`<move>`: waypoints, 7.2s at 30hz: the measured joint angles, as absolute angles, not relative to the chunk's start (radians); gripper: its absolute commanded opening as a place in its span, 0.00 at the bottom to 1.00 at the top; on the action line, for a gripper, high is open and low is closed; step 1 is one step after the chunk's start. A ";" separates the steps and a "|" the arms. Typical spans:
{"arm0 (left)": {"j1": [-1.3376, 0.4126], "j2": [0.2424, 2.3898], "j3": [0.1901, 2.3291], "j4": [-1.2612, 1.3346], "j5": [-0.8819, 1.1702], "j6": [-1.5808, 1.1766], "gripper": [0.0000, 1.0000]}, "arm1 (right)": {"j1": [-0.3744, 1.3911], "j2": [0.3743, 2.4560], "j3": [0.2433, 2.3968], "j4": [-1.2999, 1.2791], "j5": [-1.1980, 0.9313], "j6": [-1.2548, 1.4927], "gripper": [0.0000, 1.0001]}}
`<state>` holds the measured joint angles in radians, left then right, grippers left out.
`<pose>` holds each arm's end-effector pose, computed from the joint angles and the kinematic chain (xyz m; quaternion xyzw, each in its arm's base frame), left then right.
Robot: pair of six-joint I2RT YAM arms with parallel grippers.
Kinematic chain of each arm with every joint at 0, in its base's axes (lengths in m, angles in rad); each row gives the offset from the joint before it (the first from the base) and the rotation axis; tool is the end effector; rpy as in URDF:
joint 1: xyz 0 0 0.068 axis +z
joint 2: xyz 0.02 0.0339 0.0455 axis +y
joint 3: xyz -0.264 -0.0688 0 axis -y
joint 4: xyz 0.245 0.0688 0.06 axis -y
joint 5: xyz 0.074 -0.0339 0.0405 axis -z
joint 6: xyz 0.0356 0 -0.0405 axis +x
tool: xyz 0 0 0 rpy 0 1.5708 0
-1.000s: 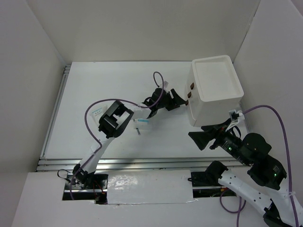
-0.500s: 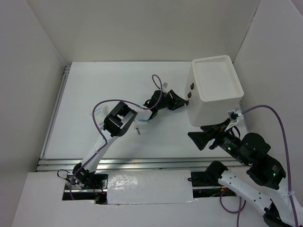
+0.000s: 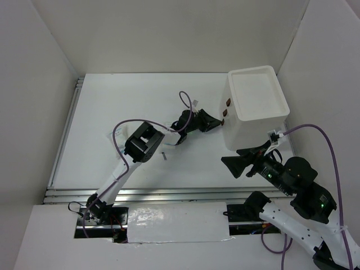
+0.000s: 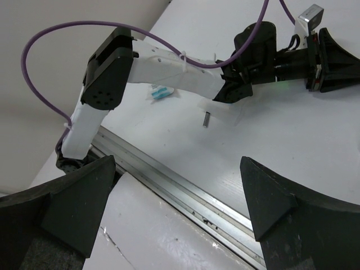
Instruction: Organize the makeup
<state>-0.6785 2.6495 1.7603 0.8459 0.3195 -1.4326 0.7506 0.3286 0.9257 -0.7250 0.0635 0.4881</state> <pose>0.4300 -0.3610 0.0811 -0.1602 0.7035 -0.6508 0.2365 0.0364 0.0308 0.3721 -0.0774 0.7468 0.3638 0.5514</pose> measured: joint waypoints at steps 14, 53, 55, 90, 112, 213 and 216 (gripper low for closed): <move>-0.684 2.658 1.736 0.929 0.313 -1.482 0.50 | 0.751 0.337 0.909 -0.710 0.056 0.488 1.00; -0.691 2.527 1.592 0.897 0.279 -1.442 0.00 | 0.751 0.337 0.908 -0.710 0.056 0.488 1.00; -0.690 2.465 1.555 0.834 0.259 -1.413 0.00 | 0.751 0.337 0.908 -0.709 0.055 0.488 1.00; -0.599 1.884 1.358 0.026 -0.086 -1.045 0.99 | 0.751 0.385 0.908 -0.672 0.011 0.506 1.00; -0.443 2.024 1.557 -0.691 -0.580 -1.040 0.72 | 0.751 0.363 0.846 -0.640 -0.013 0.534 1.00; -0.734 1.555 0.882 -0.380 -0.403 -1.103 0.64 | 0.751 0.342 0.824 -0.623 -0.034 0.594 1.00; -0.742 1.564 0.884 -0.345 -0.387 -1.103 0.64 | 0.751 0.344 0.824 -0.621 -0.035 0.594 1.00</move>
